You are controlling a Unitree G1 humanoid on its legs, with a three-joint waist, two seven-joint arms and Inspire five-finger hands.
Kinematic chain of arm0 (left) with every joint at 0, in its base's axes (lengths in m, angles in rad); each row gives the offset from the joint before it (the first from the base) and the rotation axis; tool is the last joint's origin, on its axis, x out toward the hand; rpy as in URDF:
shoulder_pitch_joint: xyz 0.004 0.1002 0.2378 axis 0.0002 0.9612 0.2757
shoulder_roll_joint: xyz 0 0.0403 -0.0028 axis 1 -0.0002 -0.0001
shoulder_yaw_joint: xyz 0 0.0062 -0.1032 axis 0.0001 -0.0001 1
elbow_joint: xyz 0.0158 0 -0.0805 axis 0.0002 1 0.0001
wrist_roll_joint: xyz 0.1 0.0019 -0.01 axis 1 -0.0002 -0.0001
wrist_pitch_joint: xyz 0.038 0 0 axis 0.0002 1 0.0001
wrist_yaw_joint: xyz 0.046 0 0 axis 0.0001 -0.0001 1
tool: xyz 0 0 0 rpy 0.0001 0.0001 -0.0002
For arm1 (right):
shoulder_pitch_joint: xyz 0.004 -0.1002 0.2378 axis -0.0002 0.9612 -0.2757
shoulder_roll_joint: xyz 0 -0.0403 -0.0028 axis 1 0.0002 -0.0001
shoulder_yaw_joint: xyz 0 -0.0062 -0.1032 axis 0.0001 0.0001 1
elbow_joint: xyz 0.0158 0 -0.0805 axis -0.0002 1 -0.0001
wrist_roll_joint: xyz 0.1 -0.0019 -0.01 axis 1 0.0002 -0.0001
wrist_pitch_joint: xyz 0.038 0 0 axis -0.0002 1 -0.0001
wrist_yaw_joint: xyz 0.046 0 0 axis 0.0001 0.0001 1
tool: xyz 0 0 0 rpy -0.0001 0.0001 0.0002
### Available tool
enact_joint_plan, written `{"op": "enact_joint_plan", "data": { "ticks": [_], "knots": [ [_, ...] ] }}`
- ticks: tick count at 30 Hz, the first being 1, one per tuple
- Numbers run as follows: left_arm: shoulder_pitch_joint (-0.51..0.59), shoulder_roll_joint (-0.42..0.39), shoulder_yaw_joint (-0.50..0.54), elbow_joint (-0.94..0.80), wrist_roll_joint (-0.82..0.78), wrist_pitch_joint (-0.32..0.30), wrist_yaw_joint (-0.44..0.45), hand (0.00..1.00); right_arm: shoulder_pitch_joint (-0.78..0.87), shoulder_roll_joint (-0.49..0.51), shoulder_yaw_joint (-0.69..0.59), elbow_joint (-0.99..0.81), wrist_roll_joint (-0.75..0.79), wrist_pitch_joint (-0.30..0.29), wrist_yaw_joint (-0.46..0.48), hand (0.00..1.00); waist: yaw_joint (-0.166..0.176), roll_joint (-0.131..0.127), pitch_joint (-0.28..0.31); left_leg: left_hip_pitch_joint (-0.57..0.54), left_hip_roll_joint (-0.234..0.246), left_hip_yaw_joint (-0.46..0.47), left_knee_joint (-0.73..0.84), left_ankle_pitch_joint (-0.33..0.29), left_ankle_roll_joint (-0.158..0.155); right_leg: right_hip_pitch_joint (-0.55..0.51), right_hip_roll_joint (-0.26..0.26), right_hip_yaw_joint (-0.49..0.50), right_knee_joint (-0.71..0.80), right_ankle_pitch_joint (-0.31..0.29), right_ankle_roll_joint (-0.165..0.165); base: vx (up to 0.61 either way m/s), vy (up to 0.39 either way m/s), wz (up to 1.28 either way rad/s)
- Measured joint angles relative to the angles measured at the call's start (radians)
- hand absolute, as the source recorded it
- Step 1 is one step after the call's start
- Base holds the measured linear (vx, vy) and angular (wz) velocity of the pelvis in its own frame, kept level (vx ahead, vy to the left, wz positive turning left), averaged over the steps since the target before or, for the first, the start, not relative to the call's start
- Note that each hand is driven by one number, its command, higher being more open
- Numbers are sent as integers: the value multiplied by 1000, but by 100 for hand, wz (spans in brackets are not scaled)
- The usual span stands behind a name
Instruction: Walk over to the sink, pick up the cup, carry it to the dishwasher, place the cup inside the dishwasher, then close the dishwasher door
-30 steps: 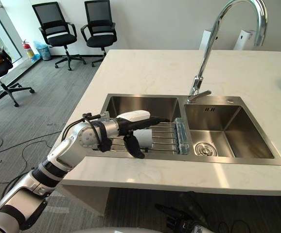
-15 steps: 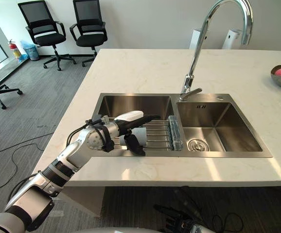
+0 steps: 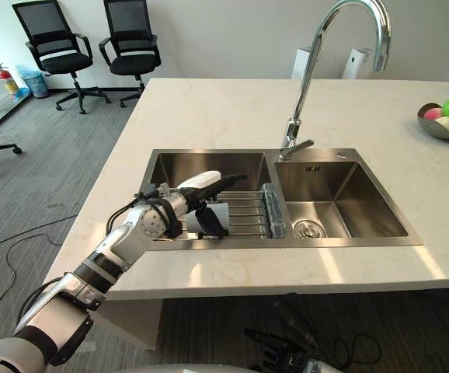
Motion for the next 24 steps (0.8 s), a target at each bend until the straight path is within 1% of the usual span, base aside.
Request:
{"op": "enact_joint_plan", "data": {
  "ticks": [3,7,13,24],
  "knots": [
    [1,3,1,4,17,-11,16,100,1,1,0,-2,-1,2,0,100,-2,-3,3,0,0,0,0,-3,-2,1,0,-1,2,0,1,49,-7,0],
    [1,3,1,5,49,-14,6,100,0,2,0,-2,0,3,0,100,-5,-4,4,-1,0,3,0,-4,-3,1,1,0,3,-1,2,10,0,0],
    [-18,5,1,10,107,7,-53,100,0,1,0,-6,-1,3,10,100,-18,-3,4,4,0,5,0,-4,-3,1,1,2,2,-1,2,-21,-3,-1],
    [-45,40,-3,-5,96,8,-132,100,0,0,-1,-12,-1,10,14,100,-23,-2,5,5,0,6,0,-6,-4,1,1,3,2,-2,3,0,0,0]
  ]
}}
